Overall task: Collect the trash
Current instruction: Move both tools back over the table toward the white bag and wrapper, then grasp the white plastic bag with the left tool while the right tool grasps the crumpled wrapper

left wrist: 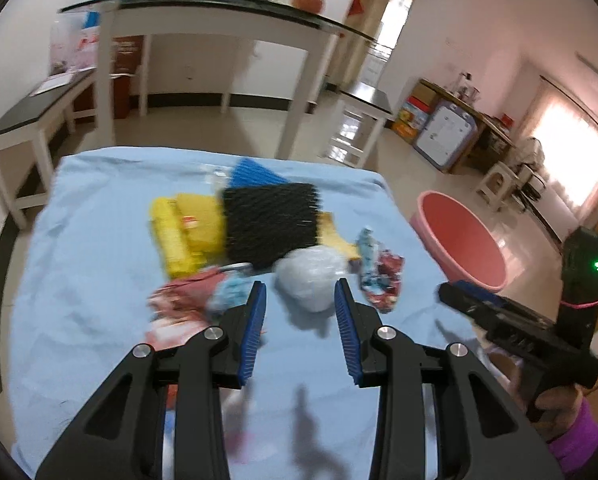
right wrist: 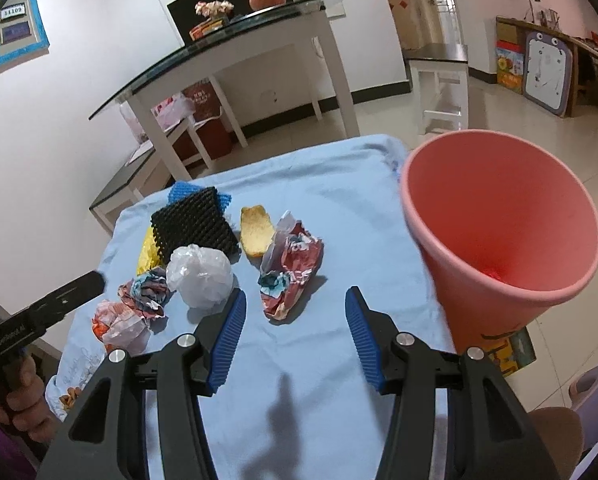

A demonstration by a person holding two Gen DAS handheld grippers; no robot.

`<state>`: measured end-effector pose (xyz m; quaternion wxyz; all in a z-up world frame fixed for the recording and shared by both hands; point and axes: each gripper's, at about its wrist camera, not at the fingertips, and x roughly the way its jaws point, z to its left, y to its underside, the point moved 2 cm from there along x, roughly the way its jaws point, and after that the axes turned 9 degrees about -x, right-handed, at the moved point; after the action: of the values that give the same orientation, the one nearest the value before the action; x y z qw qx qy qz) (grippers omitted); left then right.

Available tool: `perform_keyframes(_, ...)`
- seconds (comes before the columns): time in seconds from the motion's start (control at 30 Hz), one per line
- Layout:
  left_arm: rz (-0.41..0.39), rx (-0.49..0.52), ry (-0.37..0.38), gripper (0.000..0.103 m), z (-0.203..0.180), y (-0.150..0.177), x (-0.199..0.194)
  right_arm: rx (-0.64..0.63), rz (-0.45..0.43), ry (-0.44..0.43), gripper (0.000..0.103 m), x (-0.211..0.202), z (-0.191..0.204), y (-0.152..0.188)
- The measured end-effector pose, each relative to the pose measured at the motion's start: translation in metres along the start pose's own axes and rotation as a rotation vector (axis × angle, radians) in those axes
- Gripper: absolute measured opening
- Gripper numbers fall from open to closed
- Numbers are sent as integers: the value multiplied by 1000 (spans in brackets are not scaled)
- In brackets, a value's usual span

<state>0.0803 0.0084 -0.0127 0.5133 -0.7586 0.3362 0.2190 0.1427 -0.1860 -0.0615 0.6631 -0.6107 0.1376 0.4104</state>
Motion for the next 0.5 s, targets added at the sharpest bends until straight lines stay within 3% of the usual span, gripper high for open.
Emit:
perform_keyframes(0.2,35,10,-12,36,-22,-6,40,10,29,-1,51,15,-4,0)
perform_keyframes(0.37,33,62,-121,36,-28,-4,66,26,40,-1,51,21,-11,0)
perform_keyframes(0.5,52,54,-130,36,-21,1,73,31,45,-9,52,25,-13,-2)
